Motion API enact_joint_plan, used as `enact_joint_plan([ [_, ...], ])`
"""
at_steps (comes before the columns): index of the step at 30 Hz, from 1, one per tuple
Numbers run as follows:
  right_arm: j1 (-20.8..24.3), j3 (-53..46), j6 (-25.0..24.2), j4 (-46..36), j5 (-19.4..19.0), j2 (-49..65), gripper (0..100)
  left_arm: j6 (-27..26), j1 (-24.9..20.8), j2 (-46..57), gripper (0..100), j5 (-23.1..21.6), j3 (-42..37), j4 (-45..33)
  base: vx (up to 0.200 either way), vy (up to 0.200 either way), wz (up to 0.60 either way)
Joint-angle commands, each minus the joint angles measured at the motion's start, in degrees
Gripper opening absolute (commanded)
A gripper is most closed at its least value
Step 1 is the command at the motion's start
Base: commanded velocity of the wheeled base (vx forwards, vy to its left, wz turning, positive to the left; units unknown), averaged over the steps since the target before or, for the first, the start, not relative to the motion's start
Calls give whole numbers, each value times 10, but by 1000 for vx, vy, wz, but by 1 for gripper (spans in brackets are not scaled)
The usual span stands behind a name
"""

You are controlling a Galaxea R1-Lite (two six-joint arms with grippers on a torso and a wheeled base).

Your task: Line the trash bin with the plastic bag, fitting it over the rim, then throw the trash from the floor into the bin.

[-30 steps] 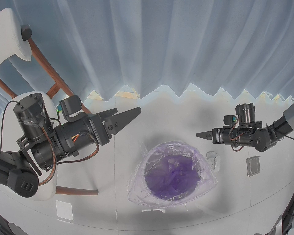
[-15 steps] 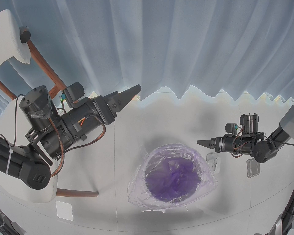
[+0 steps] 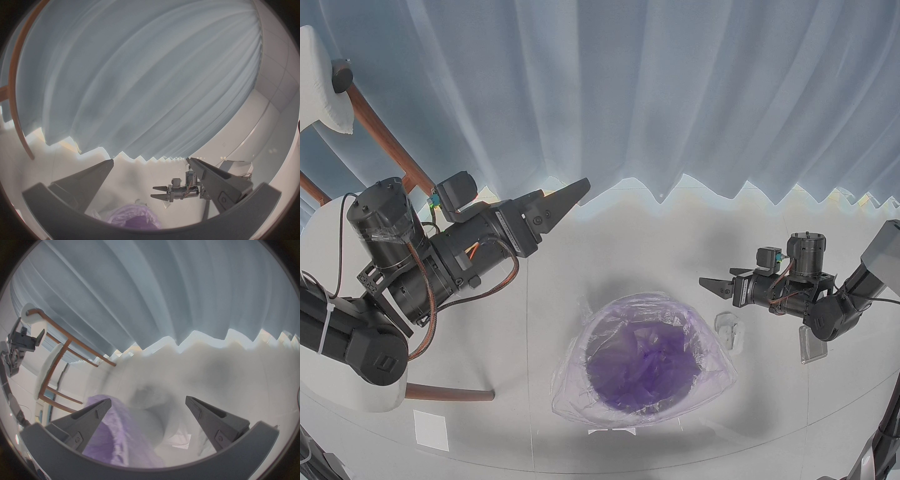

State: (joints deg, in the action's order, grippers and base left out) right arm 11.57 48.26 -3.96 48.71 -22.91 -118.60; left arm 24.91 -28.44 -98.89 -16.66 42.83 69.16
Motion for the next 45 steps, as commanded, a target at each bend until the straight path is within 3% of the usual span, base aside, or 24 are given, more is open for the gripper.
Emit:
enact_joint_plan([
  [1,4,-8,5,28,8,-38,100,-32,-3,-1,100,15,-1,3,0,0,0],
  [7,21,-28,6,33,5,-41,100,-67,-7,-7,100,37,-2,4,0,0,0],
  [23,40,-34,10,80,9,-64,100,-42,-16,3,100,100,31,4,0,0,0],
  [33,44,-34,9,82,9,-63,100,-32,-21,5,100,104,34,5,-120,0,0],
  [45,49,-40,11,98,9,-61,100,-36,-17,8,100,105,35,5,0,0,0],
])
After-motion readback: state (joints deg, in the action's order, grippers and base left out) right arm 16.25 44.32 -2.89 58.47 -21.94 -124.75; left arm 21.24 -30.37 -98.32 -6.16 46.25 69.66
